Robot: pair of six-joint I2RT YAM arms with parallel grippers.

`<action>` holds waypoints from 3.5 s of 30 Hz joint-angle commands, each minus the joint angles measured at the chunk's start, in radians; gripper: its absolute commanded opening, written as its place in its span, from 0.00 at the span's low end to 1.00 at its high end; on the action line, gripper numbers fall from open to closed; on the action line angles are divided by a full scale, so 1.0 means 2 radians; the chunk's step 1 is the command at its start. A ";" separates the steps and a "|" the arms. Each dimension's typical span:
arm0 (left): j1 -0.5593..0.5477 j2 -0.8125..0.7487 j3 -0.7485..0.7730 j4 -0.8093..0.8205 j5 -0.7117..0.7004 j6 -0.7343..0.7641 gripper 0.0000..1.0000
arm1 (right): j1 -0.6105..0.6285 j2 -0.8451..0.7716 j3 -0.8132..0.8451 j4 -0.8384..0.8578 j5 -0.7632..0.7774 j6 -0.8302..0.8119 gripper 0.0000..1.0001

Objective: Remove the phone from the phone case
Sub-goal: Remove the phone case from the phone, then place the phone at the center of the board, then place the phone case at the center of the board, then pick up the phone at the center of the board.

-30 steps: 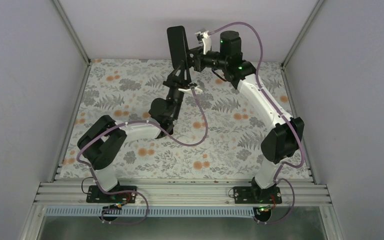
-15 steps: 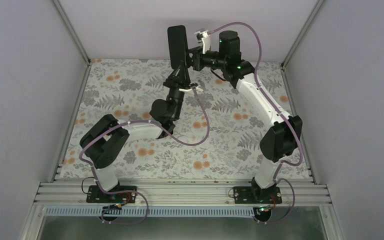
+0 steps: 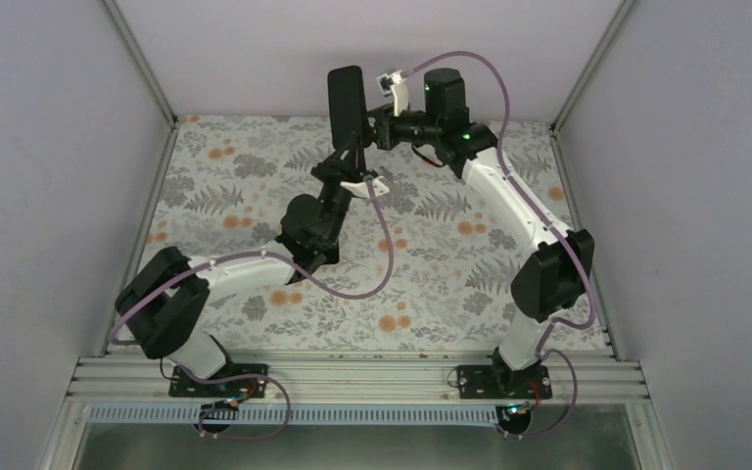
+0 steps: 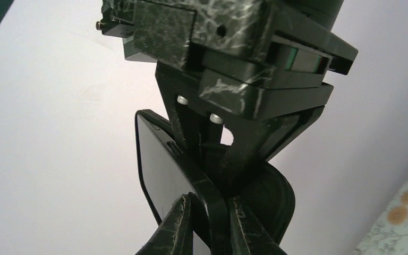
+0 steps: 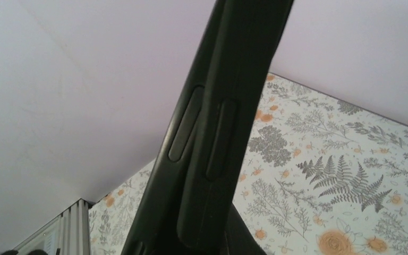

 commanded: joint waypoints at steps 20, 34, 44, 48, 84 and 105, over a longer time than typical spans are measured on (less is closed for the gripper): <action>0.024 -0.147 -0.060 -0.015 -0.080 -0.056 0.02 | -0.088 0.000 -0.053 -0.048 0.188 -0.134 0.03; 0.192 -0.230 -0.311 -0.062 -0.042 -0.018 0.02 | -0.167 -0.029 -0.188 -0.191 0.093 -0.255 0.03; 0.247 -0.145 -0.401 -0.041 0.017 -0.003 0.02 | -0.215 0.067 -0.207 -0.269 0.081 -0.320 0.03; 0.244 -0.083 -0.427 0.027 0.015 0.017 0.03 | -0.224 0.105 -0.194 -0.295 0.098 -0.327 0.04; 0.514 -0.200 0.151 -0.747 0.482 -0.400 1.00 | 0.229 0.138 -0.076 -0.023 0.339 -0.243 1.00; 0.586 -0.184 0.103 -0.747 0.543 -0.389 1.00 | 0.256 0.154 -0.196 0.031 0.516 -0.309 1.00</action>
